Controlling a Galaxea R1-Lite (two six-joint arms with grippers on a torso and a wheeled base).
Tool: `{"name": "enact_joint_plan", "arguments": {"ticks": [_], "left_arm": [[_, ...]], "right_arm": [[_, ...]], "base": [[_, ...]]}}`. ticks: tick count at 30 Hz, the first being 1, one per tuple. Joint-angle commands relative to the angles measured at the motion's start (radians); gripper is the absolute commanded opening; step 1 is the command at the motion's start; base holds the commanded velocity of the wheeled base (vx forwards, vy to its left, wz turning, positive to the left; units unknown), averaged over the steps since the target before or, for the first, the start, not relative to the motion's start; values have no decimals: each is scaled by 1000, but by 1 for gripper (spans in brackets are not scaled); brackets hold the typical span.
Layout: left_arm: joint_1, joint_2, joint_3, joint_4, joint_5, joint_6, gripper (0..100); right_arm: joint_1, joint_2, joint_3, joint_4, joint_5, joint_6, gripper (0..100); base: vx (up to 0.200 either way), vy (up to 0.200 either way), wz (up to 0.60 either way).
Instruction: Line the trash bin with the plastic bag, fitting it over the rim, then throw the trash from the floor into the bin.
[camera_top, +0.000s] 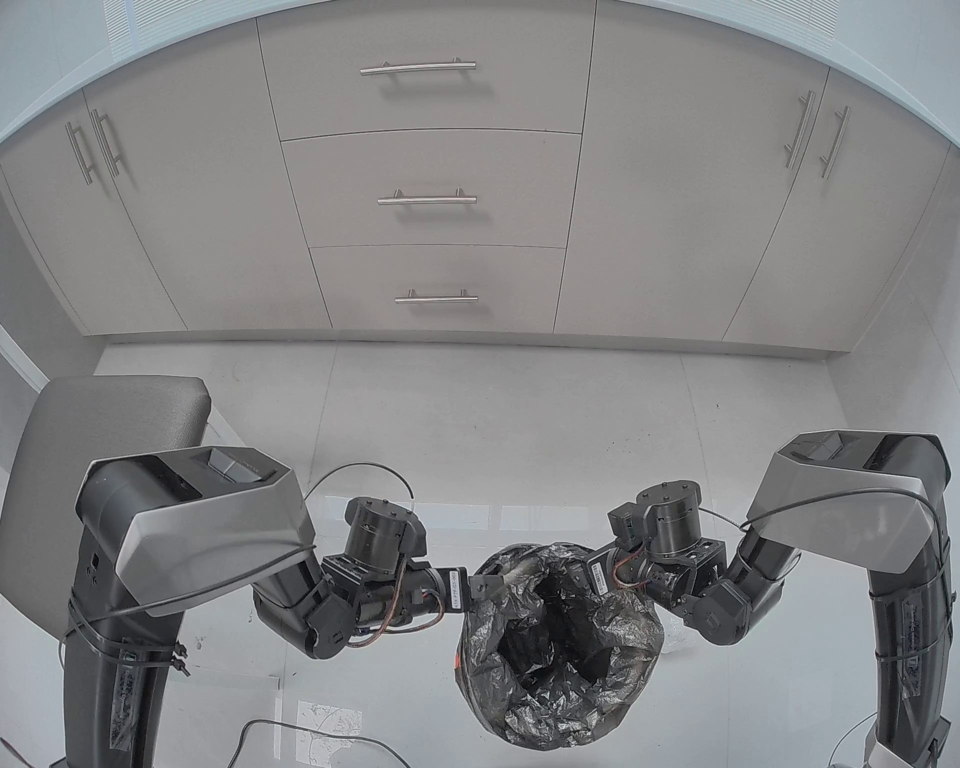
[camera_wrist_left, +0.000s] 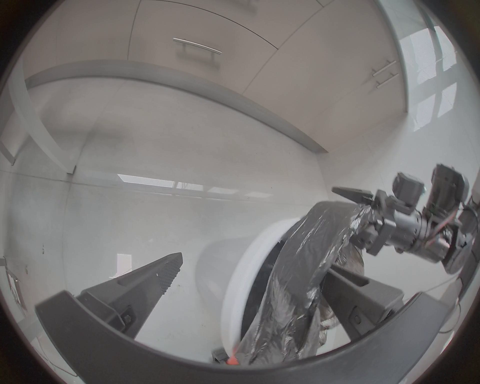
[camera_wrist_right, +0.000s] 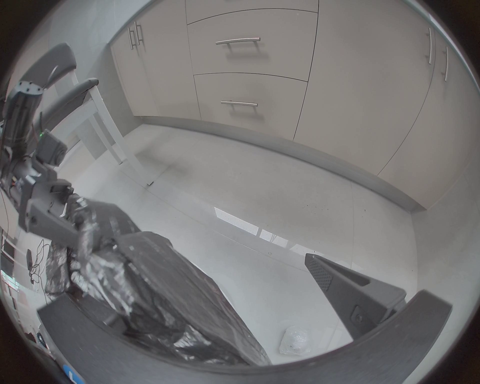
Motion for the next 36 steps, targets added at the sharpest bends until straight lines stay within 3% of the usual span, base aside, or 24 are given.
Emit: {"name": "enact_joint_plan", "arguments": {"ticks": [1,4,13,19,36], "left_arm": [[36,17,-69,41,51,2,100],[39,52,-118,53,146,3,100],[34,61,-123,64,166,28,100],[20,101,-118,67,231,157,100],[19,98,-106,52,231,158,100]], "right_arm": [[1,2,-2,-2,0,-1,100],[3,5,-2,-5,3,1,100],[0,8,1,-5,6,1,100],[-14,33,-8,-5,6,1,100],[-51,-5,72,-9,0,1,100]], "base": [[0,0,0],[0,0,0],[0,0,0],[0,0,0],[0,0,0]]}}
